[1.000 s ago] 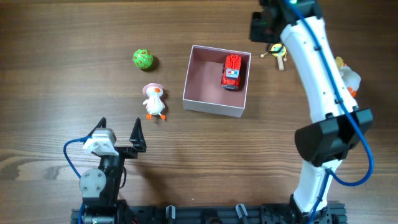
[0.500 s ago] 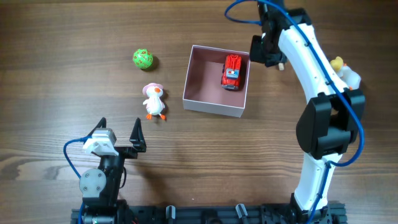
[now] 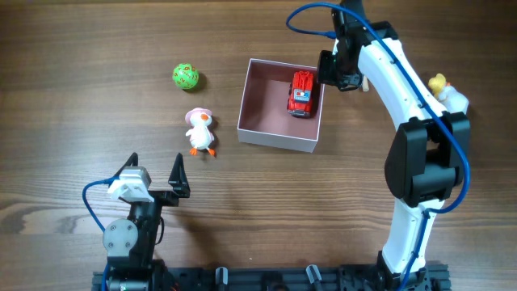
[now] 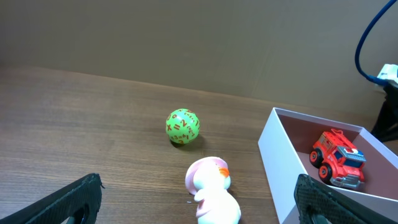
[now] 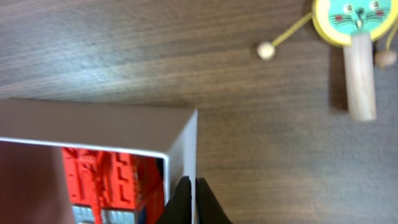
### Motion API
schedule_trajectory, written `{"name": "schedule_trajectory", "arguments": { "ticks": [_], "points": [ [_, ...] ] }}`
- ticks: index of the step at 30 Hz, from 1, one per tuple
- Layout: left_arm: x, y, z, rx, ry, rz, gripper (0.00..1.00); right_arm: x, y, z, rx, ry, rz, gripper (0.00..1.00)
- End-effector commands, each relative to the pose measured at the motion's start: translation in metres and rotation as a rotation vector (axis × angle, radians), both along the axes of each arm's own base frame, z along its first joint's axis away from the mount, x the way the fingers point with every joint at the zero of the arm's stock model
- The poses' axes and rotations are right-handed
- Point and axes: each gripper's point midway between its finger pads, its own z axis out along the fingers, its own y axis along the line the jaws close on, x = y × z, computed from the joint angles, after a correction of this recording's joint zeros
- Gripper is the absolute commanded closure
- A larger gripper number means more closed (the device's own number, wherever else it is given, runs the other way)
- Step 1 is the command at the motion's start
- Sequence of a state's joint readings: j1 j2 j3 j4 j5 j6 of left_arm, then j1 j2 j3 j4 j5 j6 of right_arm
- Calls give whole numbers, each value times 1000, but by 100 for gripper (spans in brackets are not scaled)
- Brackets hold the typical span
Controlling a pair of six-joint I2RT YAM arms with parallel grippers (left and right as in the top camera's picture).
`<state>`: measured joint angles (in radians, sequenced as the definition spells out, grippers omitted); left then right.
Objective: Pack container
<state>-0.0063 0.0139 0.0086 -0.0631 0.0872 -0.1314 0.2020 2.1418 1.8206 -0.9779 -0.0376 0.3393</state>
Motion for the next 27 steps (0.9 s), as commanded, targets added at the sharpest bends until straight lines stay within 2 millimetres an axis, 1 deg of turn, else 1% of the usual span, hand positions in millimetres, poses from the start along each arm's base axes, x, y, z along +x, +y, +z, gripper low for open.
{"name": "schedule_trajectory", "arguments": {
  "ticks": [1, 11, 16, 25, 27],
  "points": [
    [0, 2, -2, 20, 2, 8, 0, 0, 10, -6, 38, 7, 57, 96],
    [0, 2, -2, 20, 2, 8, 0, 8, 27, -1, 61, -44, 129, 96],
    [0, 2, -2, 20, 2, 8, 0, 8, 31, -1, 57, -51, 146, 96],
    [0, 2, -2, 20, 2, 8, 0, 13, 31, 0, 53, -72, 163, 96],
    [0, 2, -2, 20, 2, 8, 0, 12, 26, -1, 27, -67, 144, 96]
  ]
}}
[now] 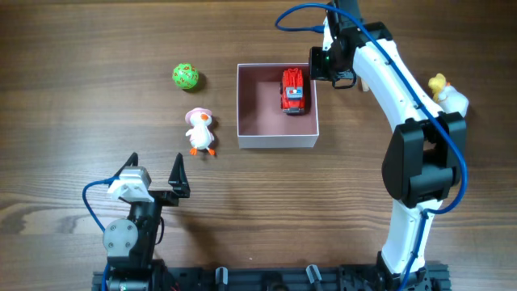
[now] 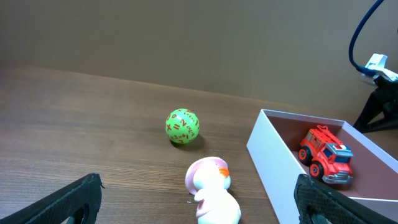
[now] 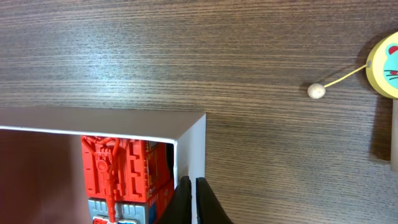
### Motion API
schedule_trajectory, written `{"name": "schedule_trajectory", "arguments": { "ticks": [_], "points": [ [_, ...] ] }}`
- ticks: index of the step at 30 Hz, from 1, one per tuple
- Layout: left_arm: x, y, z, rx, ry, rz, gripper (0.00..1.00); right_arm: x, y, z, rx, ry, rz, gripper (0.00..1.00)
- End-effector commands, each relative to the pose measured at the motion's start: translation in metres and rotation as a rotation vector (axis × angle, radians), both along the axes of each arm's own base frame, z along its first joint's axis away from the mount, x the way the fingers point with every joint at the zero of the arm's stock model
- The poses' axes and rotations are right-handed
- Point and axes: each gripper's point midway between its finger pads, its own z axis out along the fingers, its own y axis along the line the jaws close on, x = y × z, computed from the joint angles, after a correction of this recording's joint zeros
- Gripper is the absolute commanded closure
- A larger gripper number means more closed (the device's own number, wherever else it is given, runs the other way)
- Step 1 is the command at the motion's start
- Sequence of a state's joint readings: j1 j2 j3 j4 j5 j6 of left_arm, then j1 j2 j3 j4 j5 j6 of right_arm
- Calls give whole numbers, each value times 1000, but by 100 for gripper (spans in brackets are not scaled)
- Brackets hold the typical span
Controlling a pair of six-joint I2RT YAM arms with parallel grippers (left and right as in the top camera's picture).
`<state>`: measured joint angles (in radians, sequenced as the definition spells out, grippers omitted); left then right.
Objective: Pack container
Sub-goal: 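Move the right gripper right to the white plush duck with yellow hat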
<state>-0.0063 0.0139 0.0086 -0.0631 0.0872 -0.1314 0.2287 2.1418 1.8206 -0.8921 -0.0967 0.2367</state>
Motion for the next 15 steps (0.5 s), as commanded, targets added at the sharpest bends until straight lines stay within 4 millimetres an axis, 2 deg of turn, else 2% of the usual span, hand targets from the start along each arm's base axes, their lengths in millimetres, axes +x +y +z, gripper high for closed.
{"name": "schedule_trajectory", "arguments": {
  "ticks": [1, 3, 5, 7, 8, 11, 12, 14, 15],
  "points": [
    [0, 2, -2, 20, 2, 8, 0, -2, -5, -8, -37, 18, -18, 96],
    [0, 2, -2, 20, 2, 8, 0, 0, -20, -3, -91, 16, -83, 96],
    [0, 2, -2, 20, 2, 8, 0, 4, -33, 12, -124, -2, -137, 96],
    [0, 2, -2, 20, 2, 8, 0, 10, -45, 34, -128, -34, -172, 94],
    [0, 2, -2, 20, 2, 8, 0, 14, -59, 54, -128, -61, -219, 91],
    [0, 2, -2, 20, 2, 8, 0, 14, -87, 79, -132, -88, -317, 90],
    [0, 2, -2, 20, 2, 8, 0, 12, -98, 83, -135, -85, -353, 87],
    [0, 2, -2, 20, 2, 8, 0, -1, -131, 84, -162, -43, -472, 65],
    [0, 2, -2, 20, 2, 8, 0, -10, -146, 82, -183, -9, -524, 59]
  ]
}}
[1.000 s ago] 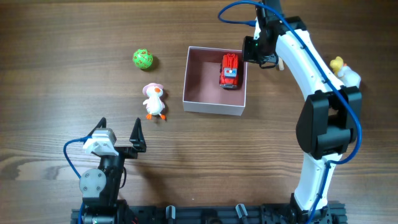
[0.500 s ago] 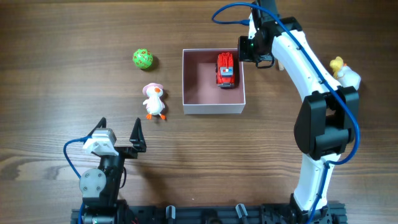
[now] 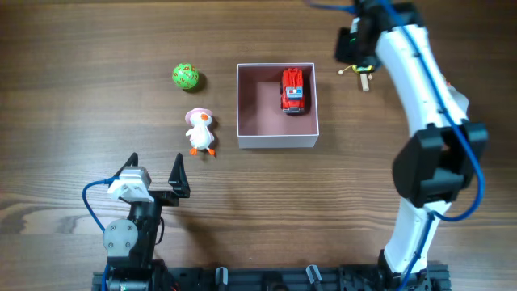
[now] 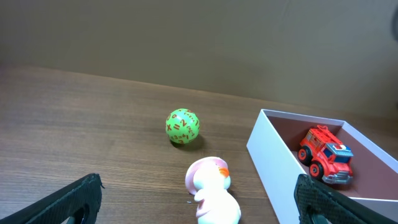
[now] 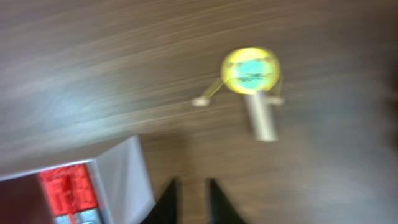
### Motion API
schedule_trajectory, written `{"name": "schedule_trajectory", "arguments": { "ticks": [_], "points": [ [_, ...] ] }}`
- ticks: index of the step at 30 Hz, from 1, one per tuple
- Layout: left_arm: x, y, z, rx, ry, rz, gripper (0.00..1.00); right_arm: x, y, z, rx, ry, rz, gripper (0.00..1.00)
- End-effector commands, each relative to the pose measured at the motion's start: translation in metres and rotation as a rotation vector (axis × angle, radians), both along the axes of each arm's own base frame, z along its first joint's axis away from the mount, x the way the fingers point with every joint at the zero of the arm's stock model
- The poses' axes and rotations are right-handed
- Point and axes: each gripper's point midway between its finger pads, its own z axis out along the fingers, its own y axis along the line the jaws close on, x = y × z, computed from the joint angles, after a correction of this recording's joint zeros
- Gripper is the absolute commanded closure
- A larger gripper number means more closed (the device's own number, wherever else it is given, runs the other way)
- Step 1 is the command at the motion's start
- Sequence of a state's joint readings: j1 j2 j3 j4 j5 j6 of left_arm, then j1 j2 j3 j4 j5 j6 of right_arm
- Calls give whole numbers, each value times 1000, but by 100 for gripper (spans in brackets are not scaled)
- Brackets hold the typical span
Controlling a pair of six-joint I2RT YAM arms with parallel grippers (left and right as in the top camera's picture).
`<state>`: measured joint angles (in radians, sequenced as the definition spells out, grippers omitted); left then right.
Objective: Pack container
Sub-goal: 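Move the right gripper right to the white plush duck with yellow hat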
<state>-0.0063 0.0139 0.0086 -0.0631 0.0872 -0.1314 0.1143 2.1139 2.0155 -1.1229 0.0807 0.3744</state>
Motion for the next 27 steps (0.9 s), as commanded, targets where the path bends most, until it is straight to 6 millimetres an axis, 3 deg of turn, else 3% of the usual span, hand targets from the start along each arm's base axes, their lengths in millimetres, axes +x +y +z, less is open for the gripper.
{"name": "schedule_trajectory", "arguments": {
  "ticks": [1, 2, 4, 6, 9, 12, 18, 27],
  "points": [
    [0, 2, -2, 20, 2, 8, 0, -22, -70, 21, -72, 24, -254, 54],
    [0, 2, -2, 20, 2, 8, 0, -31, -85, 18, -84, 57, -293, 42],
    [0, 2, -2, 20, 2, 8, 0, -43, -112, 11, -92, 102, -342, 30],
    [0, 2, -2, 20, 2, 8, 0, -52, -133, 9, -98, 136, -326, 26],
    [0, 2, -2, 20, 2, 8, 0, -58, -145, 5, -77, 170, -204, 20],
    [0, 2, -2, 20, 2, 8, 0, -74, -160, -2, -86, 235, -134, 1],
    [0, 2, -2, 20, 2, 8, 0, -101, -204, -23, -125, 311, -228, 0],
    [0, 2, -2, 20, 2, 8, 0, -106, -235, -56, -110, 290, -170, 0]
  ]
}}
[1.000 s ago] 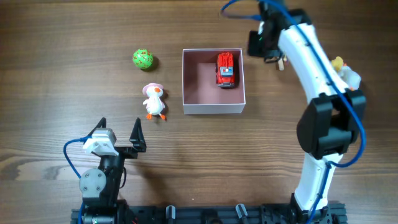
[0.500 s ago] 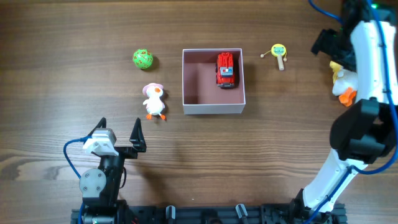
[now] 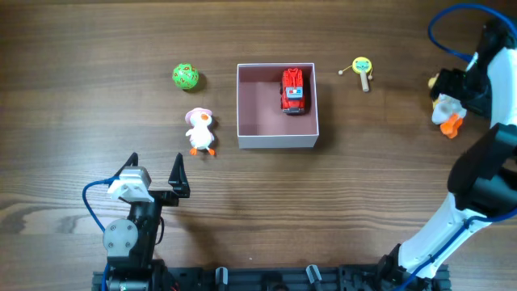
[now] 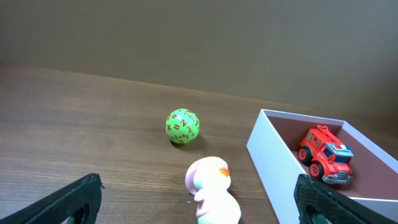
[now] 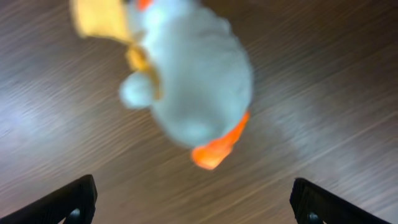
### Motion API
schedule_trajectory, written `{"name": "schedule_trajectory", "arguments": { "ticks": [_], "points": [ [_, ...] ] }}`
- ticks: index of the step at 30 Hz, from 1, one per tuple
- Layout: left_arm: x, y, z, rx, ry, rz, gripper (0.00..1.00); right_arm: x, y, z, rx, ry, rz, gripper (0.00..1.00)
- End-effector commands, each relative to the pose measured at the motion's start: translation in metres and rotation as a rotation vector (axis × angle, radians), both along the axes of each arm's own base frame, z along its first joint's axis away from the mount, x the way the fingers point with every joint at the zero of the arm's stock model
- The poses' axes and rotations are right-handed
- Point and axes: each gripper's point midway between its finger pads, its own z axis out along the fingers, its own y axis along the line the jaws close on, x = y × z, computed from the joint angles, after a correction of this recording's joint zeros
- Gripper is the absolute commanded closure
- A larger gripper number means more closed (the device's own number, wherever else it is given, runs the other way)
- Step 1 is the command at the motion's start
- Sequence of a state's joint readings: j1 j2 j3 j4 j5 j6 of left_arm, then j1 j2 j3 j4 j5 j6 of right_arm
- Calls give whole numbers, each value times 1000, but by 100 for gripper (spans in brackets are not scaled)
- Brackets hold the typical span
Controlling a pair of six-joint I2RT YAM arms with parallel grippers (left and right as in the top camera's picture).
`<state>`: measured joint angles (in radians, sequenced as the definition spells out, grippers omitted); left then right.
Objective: Pack container
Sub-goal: 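Move the right gripper right to the white plush duck with yellow hat, then grasp the plush duck and lift it left over the box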
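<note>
An open white box point(image 3: 277, 141) with a pink floor stands mid-table, with a red fire truck point(image 3: 294, 89) inside at its right. To its left lie a green ball point(image 3: 185, 77) and a pink-hatted white duck point(image 3: 199, 131). A yellow rattle drum point(image 3: 362, 69) lies right of the box. At the far right, my right gripper point(image 5: 196, 205) is open wide just above a yellow-hatted white duck point(image 5: 186, 81). My left gripper point(image 4: 199, 208) is open near the front edge, facing the pink-hatted duck point(image 4: 211, 193).
The wood table runs out close behind the yellow-hatted duck point(image 3: 444, 105) at the right edge. My right arm point(image 3: 485, 153) reaches up along that side. Bare wood lies between the box and my left gripper point(image 3: 153, 174).
My right gripper was near the rattle drum beside the box, jaws barely apart. It is now at the far right over the yellow-hatted duck, open wide. Left arm and toys are unchanged.
My right gripper was first shut on the right wall of the skewed box. Then the box sat squared and a little further left, still gripped. Afterwards the wall was let go near the rattle drum. Now the gripper is open over the right-hand duck.
</note>
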<state>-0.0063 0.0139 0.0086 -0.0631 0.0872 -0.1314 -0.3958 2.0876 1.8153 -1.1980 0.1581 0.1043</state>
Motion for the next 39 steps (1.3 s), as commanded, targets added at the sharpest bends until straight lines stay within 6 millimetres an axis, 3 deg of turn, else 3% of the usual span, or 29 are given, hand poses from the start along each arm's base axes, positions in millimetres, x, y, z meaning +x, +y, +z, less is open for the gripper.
{"name": "schedule_trajectory", "arguments": {
  "ticks": [1, 7, 12, 20, 24, 26, 31, 36, 39],
  "points": [
    [0, 2, -2, 20, 2, 8, 0, -1, -6, -5, -7, -1, 115, 0],
    [0, 2, -2, 20, 2, 8, 0, 6, -11, -6, -25, -11, 215, 0],
    [0, 2, -2, 20, 2, 8, 0, 26, -10, -10, -9, -85, 244, 0],
    [0, 2, -2, 20, 2, 8, 0, 25, -8, -49, 38, -20, 240, 1],
    [0, 2, -2, 20, 2, 8, 0, 25, -8, -55, 42, -13, 239, 3],
    [0, 2, -2, 20, 2, 8, 0, 25, -8, -57, 44, -10, 234, 11],
    [0, 2, -2, 20, 2, 8, 0, 25, -8, -59, 48, -13, 196, 66],
    [0, 2, -2, 20, 2, 8, 0, 21, -6, -57, 61, -4, 151, 89],
    [0, 2, -2, 20, 2, 8, 0, 19, -1, -49, 75, 8, 140, 96]
  ]
}}
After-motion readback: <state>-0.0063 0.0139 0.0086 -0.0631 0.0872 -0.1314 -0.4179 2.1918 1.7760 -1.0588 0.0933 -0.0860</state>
